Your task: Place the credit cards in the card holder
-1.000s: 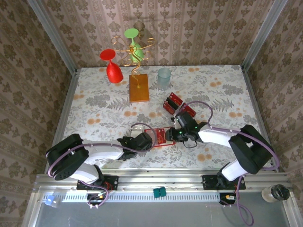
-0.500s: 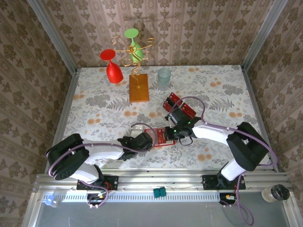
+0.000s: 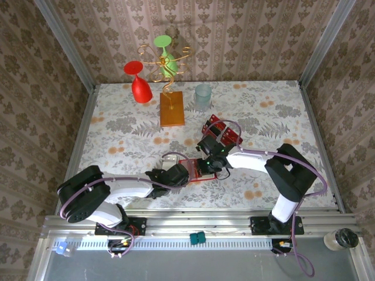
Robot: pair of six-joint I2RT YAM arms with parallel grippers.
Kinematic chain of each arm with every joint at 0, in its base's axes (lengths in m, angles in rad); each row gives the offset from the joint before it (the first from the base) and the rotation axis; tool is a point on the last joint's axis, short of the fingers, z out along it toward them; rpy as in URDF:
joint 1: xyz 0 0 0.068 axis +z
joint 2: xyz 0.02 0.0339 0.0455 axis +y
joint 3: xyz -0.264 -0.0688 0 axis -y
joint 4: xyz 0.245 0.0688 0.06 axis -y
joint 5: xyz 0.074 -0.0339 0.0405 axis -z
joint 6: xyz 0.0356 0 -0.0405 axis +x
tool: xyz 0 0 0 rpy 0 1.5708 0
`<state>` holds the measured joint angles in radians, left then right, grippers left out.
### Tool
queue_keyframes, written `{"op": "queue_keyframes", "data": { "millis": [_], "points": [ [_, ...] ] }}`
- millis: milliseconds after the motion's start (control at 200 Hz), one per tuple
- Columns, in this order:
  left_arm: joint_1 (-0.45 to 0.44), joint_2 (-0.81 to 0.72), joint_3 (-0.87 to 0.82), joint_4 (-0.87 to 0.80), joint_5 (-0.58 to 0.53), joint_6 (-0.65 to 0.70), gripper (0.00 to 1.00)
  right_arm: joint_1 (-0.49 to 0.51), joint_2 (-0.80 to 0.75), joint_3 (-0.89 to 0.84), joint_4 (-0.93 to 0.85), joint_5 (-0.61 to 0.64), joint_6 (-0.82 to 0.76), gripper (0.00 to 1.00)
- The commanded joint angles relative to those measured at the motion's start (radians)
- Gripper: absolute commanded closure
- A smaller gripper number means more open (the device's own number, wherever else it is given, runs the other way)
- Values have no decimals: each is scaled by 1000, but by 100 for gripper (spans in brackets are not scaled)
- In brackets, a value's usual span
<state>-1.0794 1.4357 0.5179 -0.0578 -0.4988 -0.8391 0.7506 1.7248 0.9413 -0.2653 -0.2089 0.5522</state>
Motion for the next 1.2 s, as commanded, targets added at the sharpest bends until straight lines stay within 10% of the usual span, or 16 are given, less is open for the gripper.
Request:
{"op": "queue_keyframes", "data": {
  "millis": [0, 1195],
  "points": [
    [-4, -35, -15, -48, -24, -18, 0, 12, 37, 26, -20, 9, 0, 96],
    [63, -96, -84, -69, -3, -39, 0, 21, 53, 124, -83, 93, -8, 97]
  ]
}}
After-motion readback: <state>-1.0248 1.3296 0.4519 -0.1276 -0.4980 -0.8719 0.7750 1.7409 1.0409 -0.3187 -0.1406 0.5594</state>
